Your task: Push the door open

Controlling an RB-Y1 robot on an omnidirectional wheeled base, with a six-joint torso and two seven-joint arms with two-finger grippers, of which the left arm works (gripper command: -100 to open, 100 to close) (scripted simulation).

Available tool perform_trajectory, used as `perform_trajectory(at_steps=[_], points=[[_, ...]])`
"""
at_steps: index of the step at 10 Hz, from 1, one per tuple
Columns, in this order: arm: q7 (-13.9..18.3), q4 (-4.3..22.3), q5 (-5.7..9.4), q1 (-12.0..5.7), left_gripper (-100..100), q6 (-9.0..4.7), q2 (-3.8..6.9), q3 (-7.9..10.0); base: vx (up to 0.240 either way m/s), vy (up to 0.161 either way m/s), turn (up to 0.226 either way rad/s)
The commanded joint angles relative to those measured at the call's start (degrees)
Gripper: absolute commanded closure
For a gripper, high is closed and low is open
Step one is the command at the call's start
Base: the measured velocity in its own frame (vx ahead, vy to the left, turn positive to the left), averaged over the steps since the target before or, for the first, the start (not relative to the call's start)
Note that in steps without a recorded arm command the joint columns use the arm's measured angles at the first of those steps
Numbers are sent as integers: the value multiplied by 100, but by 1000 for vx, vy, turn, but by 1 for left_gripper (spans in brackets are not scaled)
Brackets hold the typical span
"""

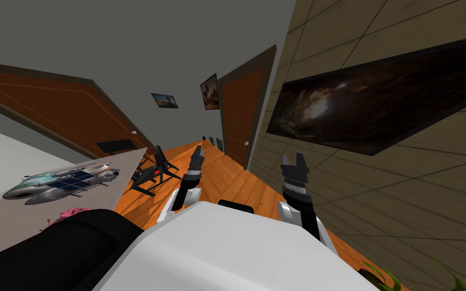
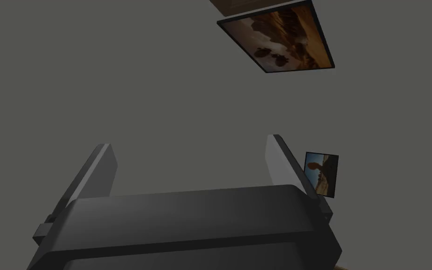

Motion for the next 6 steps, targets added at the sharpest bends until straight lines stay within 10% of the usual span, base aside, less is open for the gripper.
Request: perform_trajectory(at_steps=[1,6], points=[[-181,229,-47,-95,-100,-55,32,0,86,-7,-82],[-634,799,-164,-333,-100,-194,93,0,101,6,-37]])
